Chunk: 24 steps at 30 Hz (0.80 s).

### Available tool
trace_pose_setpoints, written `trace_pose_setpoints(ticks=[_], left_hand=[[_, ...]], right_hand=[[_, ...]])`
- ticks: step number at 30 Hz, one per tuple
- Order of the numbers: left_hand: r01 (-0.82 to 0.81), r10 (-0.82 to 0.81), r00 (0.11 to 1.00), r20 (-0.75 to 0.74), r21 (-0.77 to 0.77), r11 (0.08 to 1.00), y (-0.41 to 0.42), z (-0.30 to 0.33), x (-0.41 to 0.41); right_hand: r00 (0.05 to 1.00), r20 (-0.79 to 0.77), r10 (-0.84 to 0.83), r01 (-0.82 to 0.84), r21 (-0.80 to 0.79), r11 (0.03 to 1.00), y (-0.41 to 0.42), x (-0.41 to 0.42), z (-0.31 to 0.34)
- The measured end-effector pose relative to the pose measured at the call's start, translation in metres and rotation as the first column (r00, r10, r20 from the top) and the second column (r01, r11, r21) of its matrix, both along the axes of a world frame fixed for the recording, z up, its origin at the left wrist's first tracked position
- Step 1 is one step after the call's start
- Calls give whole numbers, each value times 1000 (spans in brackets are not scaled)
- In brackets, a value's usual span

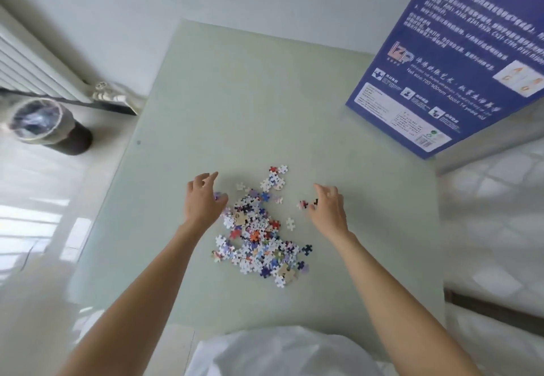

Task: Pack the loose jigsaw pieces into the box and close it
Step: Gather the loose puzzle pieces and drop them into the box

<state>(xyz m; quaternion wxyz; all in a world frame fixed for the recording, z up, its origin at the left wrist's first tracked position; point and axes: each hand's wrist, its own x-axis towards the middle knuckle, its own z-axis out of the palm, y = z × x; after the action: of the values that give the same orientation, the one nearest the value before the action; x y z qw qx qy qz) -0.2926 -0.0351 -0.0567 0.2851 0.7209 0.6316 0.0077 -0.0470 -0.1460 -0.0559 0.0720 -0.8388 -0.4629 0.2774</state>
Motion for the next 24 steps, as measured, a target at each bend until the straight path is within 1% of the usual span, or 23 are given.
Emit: trace_pose_setpoints(ticks=[1, 2, 3, 4, 6, 7, 8, 10, 12, 14, 16, 17, 19, 22, 24], left_hand=[[-36, 35, 999, -39, -30, 999, 1, -5, -9], [-59, 56, 996, -63, -49, 997, 2, -9, -14], [-69, 66, 995, -69, -55, 996, 3, -12, -17], [-67, 64, 996, -60, -49, 997, 3, -15, -19], [-29, 28, 999, -15, -38, 999, 1, -19, -19], [7, -7, 1000, 8, -38, 999, -2, -20, -17], [47, -46, 998, 35, -37, 998, -7, -21, -15], [118, -114, 989, 96, -44, 992, -20, -22, -12], [188, -180, 974, 138, -47, 981, -34, -22, -12], [224, -213, 964, 158, -54, 973, -43, -21, -14], [227, -211, 963, 168, -84, 970, -47, -20, -16], [227, -209, 964, 165, -101, 969, -48, -19, -17], [227, -208, 967, 145, -128, 965, -49, -18, -16], [252, -238, 965, 110, -144, 957, -48, -16, -10], [287, -276, 957, 90, -143, 947, -49, -15, -4]], right_hand=[[999, 47, -19, 20, -37, 999, 0, -13, -7], [997, 76, -22, 25, -40, 999, 0, -24, -11], [998, 60, -9, 11, -22, 1000, 0, -35, -13], [999, 10, 35, -35, 4, 999, 2, -47, -14], [975, -103, 197, -191, 60, 980, 7, -67, -14], [958, -132, 255, -243, 95, 965, 11, -72, -13], [954, -132, 268, -251, 136, 959, 17, -73, -12], [976, -55, 213, -198, 193, 961, 39, -66, -13], [980, 34, 196, -199, 167, 966, 62, -56, -16], [966, 23, 259, -260, 57, 964, 79, -51, -19], [939, -7, 344, -344, -29, 939, 83, -52, -24], [925, -9, 380, -380, -38, 924, 79, -56, -26], [901, -35, 433, -433, 4, 901, 62, -64, -25], [861, -130, 492, -490, 50, 870, 28, -77, -17], [843, -125, 523, -523, 38, 852, 9, -82, -11]])
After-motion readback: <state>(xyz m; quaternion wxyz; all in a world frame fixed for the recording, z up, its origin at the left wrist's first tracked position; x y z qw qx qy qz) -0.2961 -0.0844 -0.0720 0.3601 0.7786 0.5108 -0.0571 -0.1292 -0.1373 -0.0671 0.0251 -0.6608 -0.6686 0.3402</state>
